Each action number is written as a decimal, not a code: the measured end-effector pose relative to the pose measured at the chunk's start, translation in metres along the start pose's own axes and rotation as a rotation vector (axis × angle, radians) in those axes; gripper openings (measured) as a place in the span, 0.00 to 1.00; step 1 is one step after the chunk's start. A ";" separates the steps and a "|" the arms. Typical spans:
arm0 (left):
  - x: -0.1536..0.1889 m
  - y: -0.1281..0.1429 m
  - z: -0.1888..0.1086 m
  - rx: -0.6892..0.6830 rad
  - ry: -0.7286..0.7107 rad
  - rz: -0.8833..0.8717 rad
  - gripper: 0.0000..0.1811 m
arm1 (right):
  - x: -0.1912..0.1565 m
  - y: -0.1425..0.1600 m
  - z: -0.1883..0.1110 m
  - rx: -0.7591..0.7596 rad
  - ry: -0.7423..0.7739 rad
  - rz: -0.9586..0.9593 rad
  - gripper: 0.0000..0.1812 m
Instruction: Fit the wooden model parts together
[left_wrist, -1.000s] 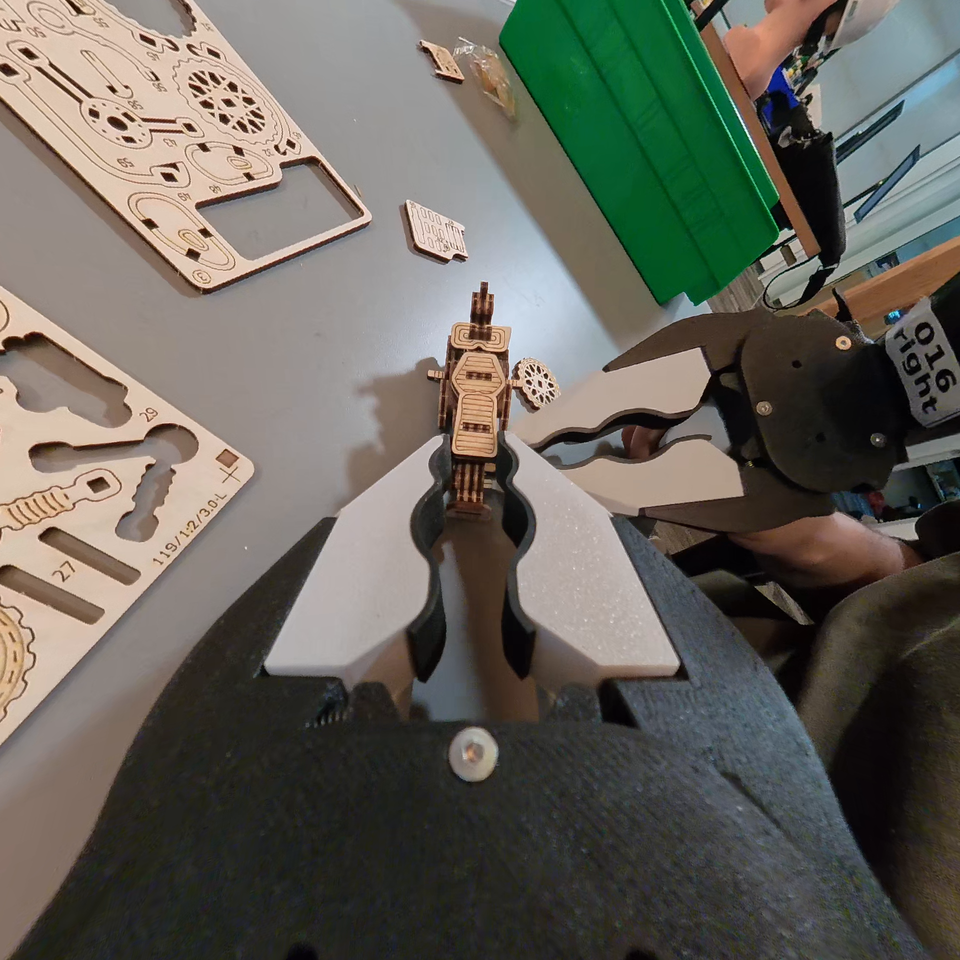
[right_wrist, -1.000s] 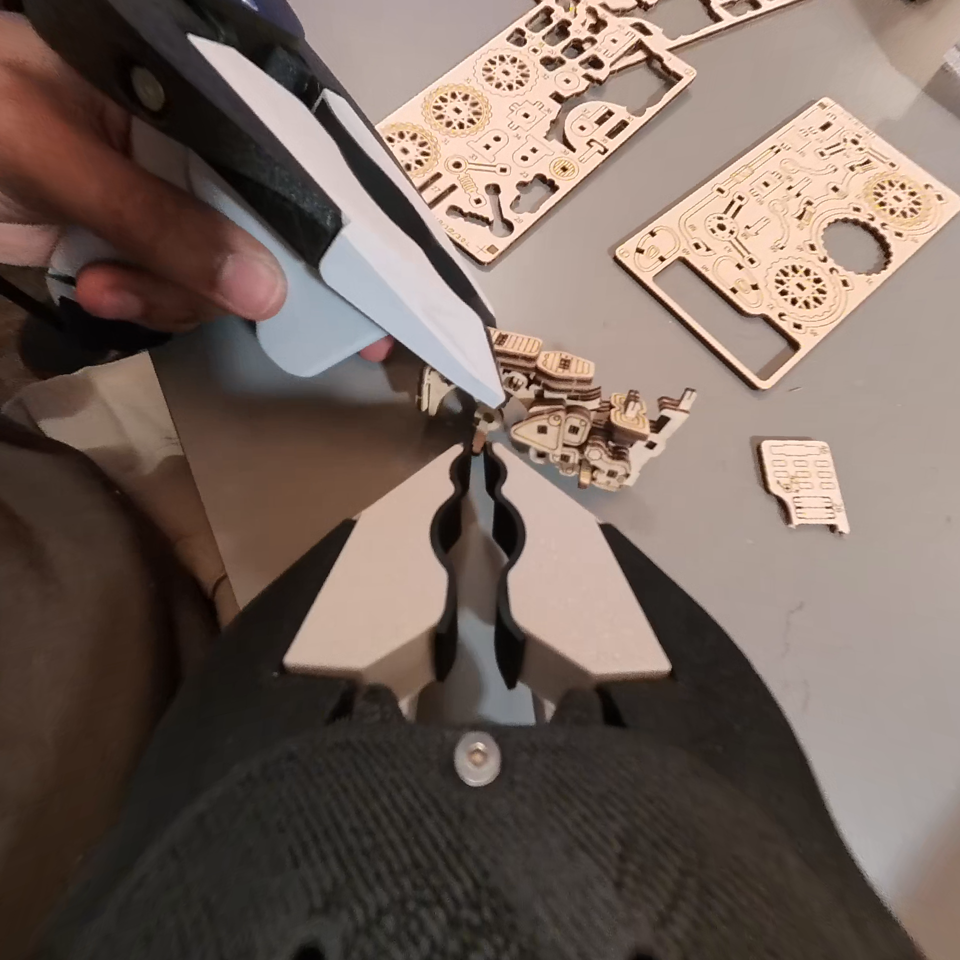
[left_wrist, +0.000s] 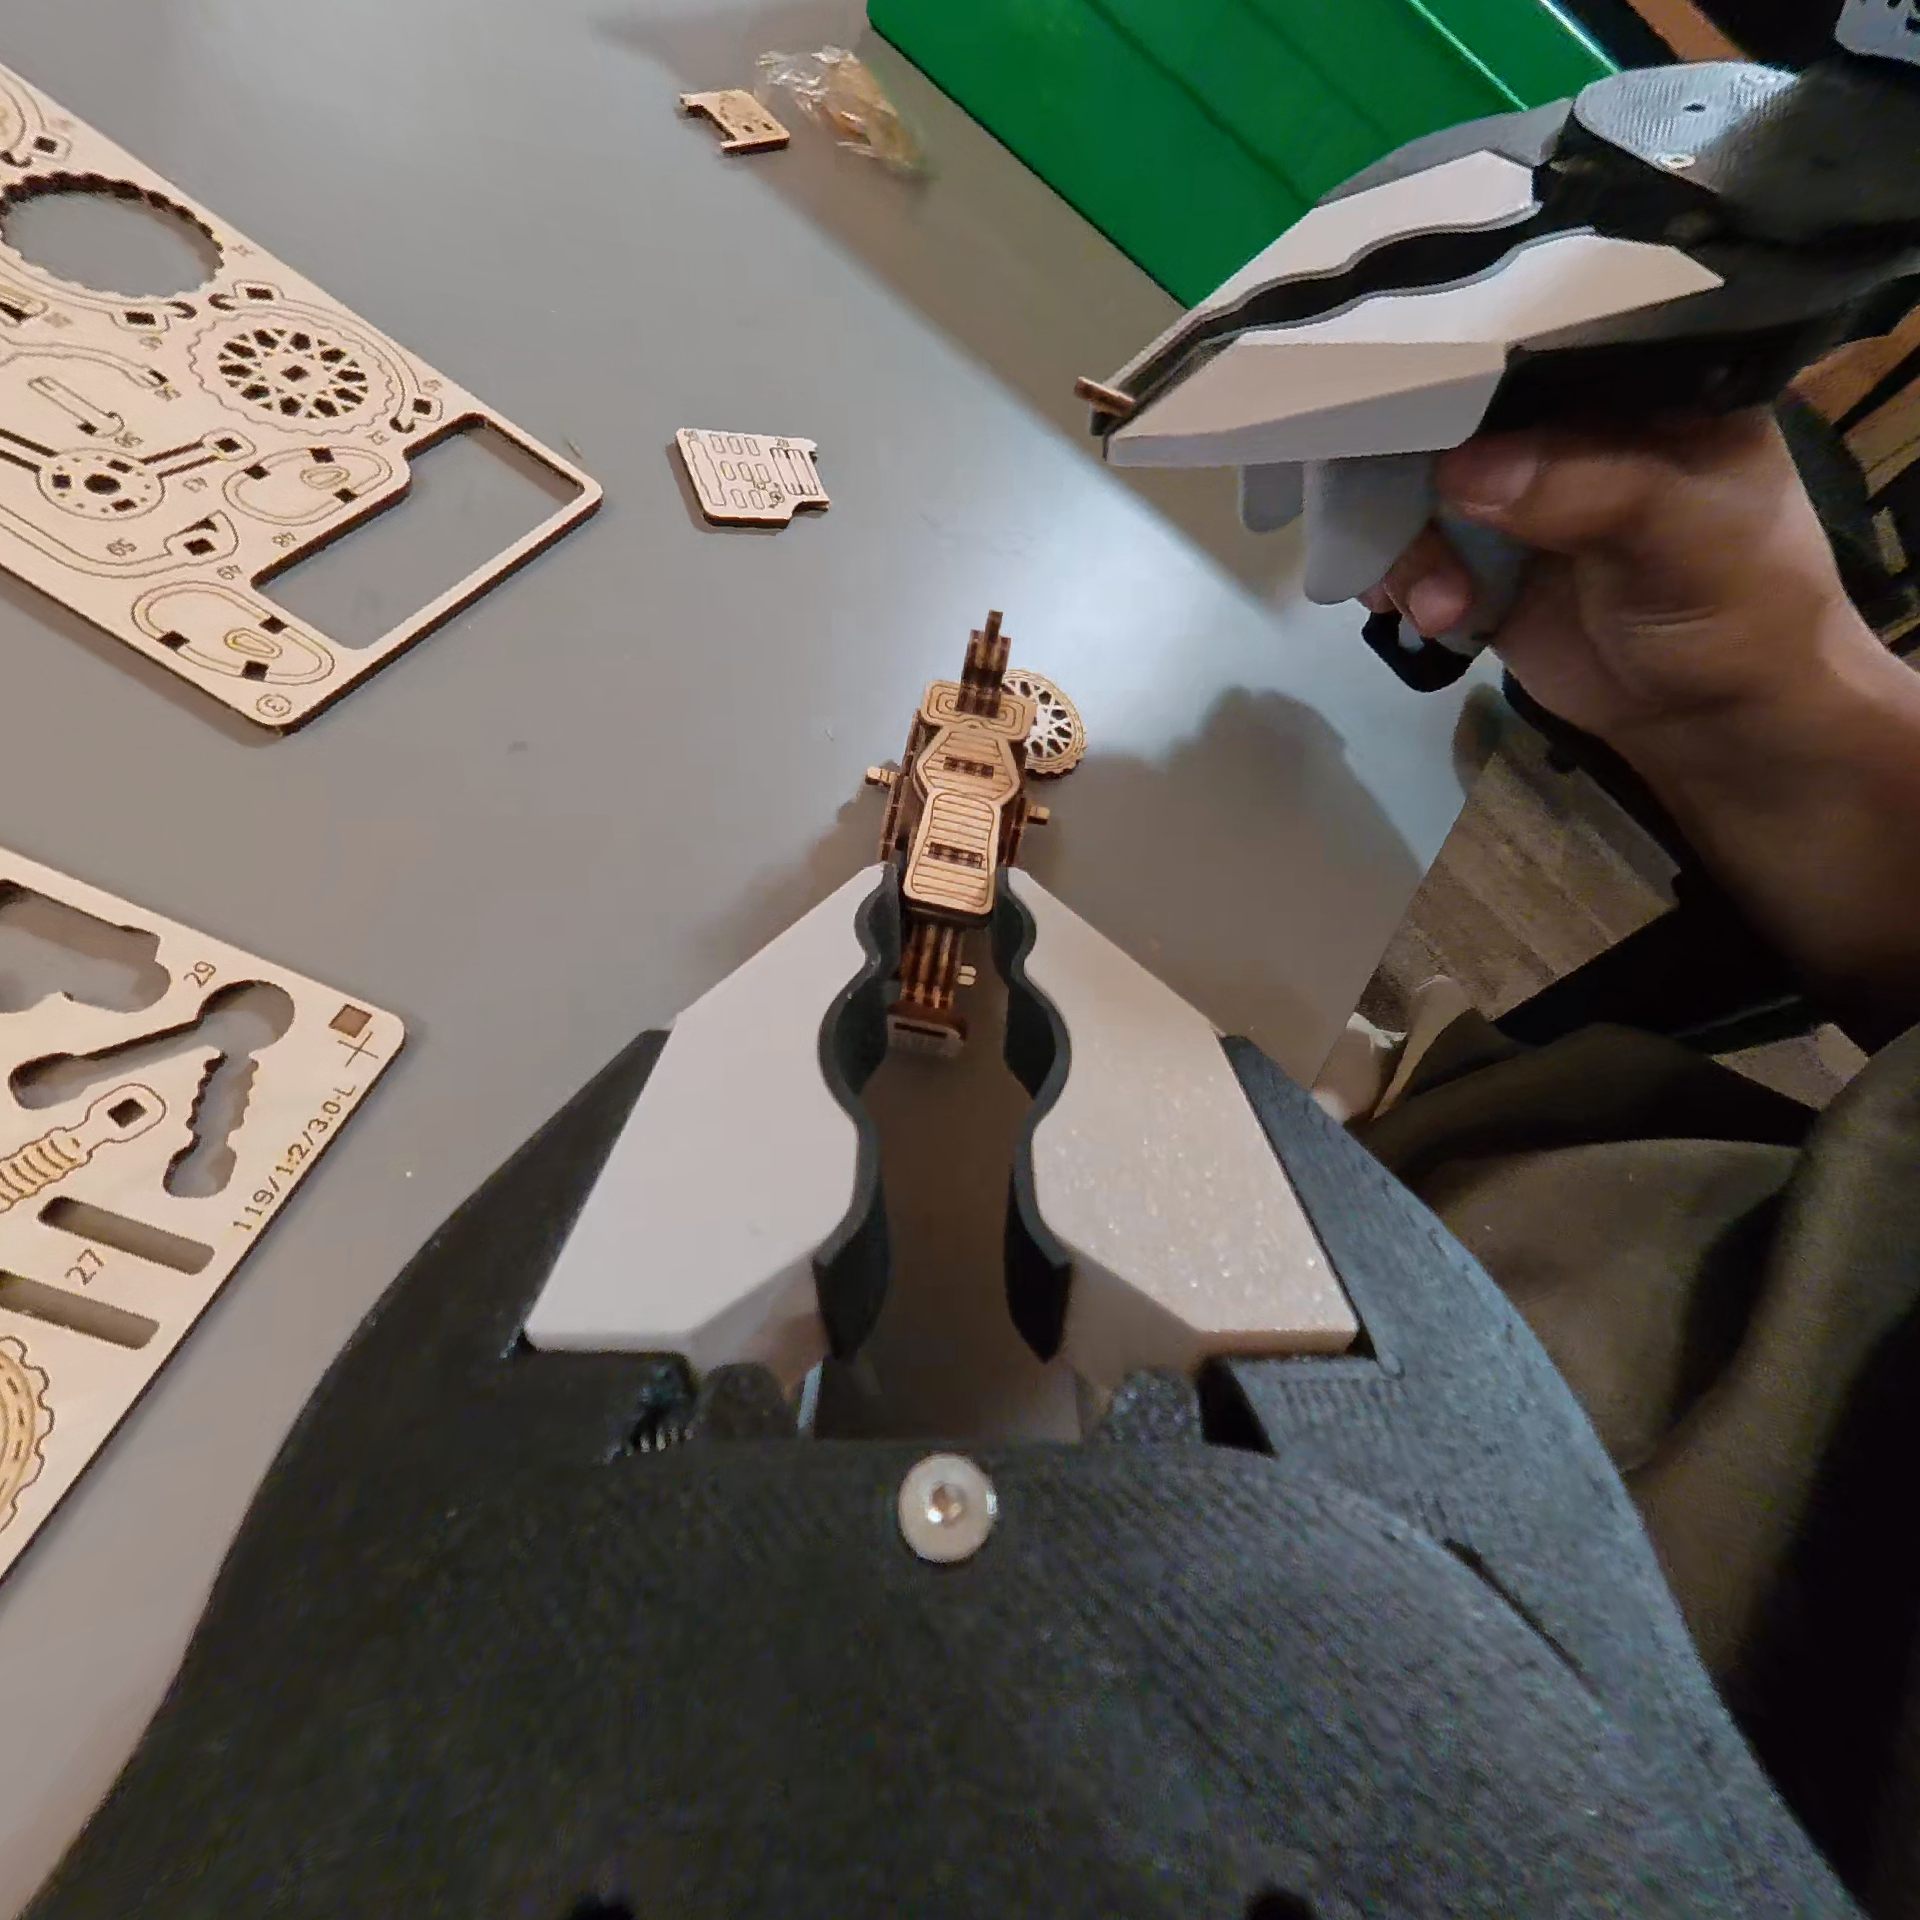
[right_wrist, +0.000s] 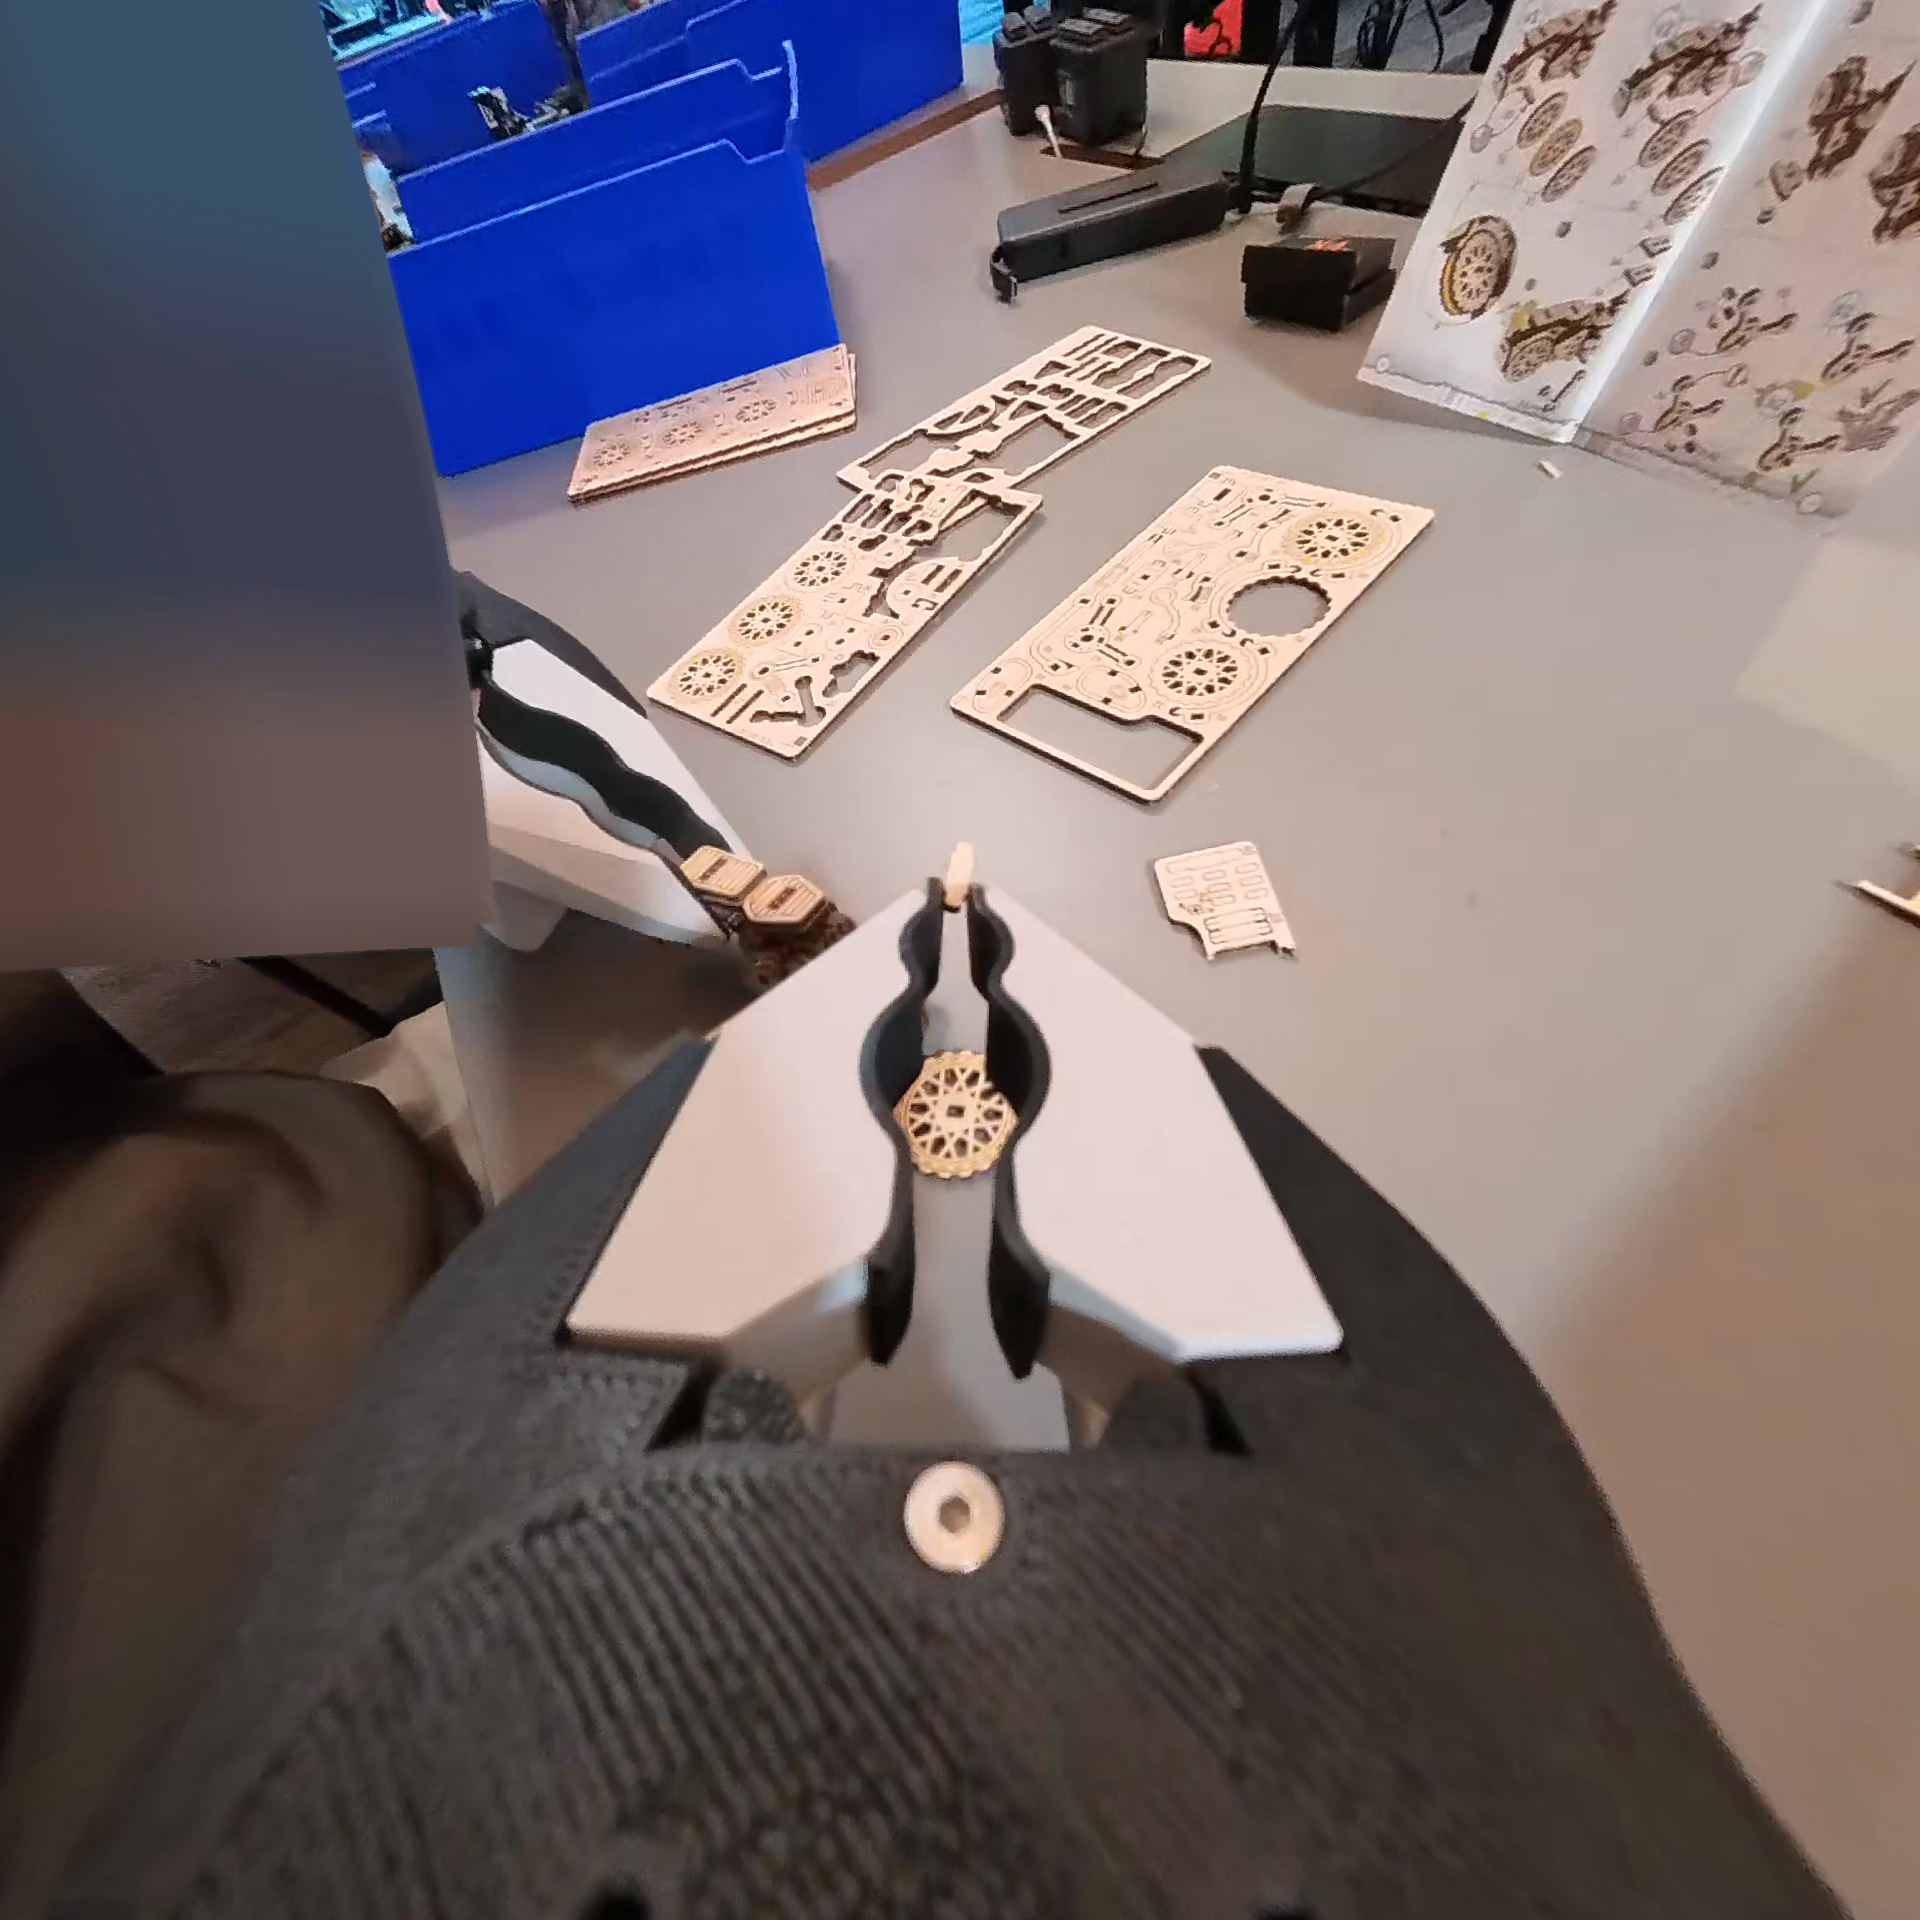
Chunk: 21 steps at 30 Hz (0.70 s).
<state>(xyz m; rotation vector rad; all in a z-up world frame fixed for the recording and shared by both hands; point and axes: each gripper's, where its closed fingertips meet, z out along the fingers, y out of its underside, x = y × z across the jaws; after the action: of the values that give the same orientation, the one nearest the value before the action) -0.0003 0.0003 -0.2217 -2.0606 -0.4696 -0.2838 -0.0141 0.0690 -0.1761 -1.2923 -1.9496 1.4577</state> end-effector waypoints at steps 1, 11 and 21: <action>0.000 0.000 0.000 0.000 0.002 0.000 0.09 | 0.000 0.000 0.000 -0.003 0.002 -0.005 0.01; 0.005 0.001 0.000 -0.004 0.036 0.013 0.09 | 0.001 0.006 0.003 -0.037 0.013 -0.024 0.01; 0.014 0.003 0.001 -0.012 0.034 0.112 0.11 | 0.008 0.010 0.001 -0.059 0.035 -0.016 0.01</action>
<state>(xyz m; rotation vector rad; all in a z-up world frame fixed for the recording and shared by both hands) 0.0137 0.0028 -0.2188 -2.0815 -0.3317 -0.2548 -0.0149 0.0756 -0.1874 -1.3162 -1.9895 1.3700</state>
